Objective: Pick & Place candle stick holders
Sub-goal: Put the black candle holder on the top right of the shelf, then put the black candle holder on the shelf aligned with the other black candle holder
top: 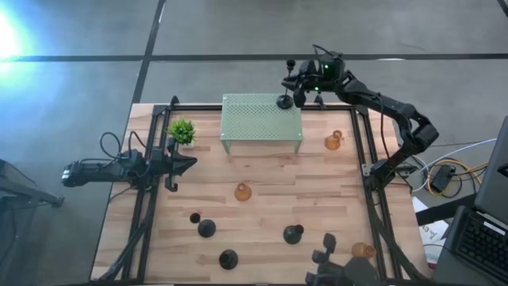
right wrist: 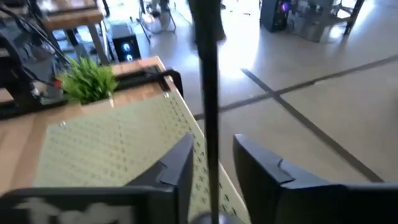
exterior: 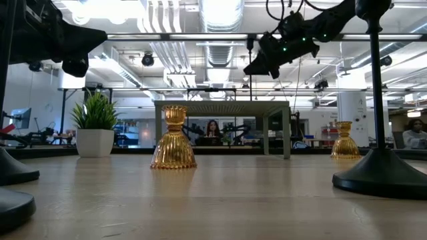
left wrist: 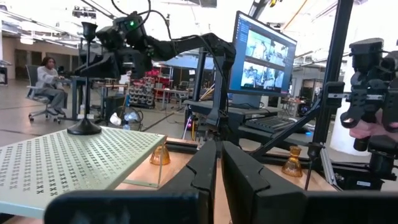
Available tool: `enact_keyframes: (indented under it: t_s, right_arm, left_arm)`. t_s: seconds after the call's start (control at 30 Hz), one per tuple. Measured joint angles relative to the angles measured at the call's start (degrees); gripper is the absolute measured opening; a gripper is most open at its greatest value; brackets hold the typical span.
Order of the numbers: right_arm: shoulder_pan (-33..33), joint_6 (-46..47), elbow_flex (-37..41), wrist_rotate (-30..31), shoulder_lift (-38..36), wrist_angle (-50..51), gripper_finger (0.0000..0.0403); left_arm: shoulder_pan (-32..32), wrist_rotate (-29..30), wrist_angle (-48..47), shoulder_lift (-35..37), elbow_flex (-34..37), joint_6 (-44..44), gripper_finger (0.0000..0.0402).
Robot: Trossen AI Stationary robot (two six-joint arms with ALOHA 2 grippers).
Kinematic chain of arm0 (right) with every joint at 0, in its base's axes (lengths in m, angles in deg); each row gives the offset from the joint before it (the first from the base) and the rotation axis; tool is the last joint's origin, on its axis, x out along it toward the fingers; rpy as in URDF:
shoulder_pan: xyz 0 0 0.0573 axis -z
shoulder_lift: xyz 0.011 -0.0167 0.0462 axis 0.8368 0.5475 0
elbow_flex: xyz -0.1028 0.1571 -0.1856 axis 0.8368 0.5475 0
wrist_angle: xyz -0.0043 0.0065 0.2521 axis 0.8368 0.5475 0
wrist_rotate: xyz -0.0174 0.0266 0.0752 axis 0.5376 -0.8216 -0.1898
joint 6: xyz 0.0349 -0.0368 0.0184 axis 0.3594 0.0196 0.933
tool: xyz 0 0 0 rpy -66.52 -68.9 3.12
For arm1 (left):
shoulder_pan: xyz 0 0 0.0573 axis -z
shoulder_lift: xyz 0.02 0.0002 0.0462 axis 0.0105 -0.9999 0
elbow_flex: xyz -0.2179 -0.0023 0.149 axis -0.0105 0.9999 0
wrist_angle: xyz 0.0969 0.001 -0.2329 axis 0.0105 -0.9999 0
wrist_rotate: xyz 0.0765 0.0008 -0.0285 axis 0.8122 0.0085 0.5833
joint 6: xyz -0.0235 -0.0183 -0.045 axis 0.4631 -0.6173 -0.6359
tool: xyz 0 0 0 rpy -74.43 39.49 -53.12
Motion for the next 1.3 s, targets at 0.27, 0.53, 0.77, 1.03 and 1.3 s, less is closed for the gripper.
enact_keyframes:
  t_s: [0.27, 0.53, 0.77, 1.03, 1.3]
  right_arm:
    - [1.53, -0.81, 0.09, 0.24, -0.81, 1.79, 0.0194]
    - [3.79, -4.24, 0.04, 0.25, -5.04, 9.65, 0.0215]
    - [3.97, -7.82, 0.02, 0.21, -11.84, 17.24, 0.0204]
    - [3.78, -9.76, 0.54, -0.28, -20.78, 29.25, 0.0189]
    - [-1.1, -10.78, 5.46, -0.55, -29.69, 38.3, 0.0171]
  left_arm:
    - [-0.01, -0.06, -0.02, -0.01, 0.01, -0.07, 0.0028]
    - [-0.01, -0.11, -0.17, 0.0, 0.01, -0.07, 0.0028]
    - [-0.01, -0.09, -0.26, 0.01, 0.01, -0.07, 0.0028]
    - [0.0, -0.01, -0.24, 0.01, 0.0, -0.07, 0.0028]
    - [0.01, 0.02, -0.2, 0.01, -0.01, -0.07, 0.0028]
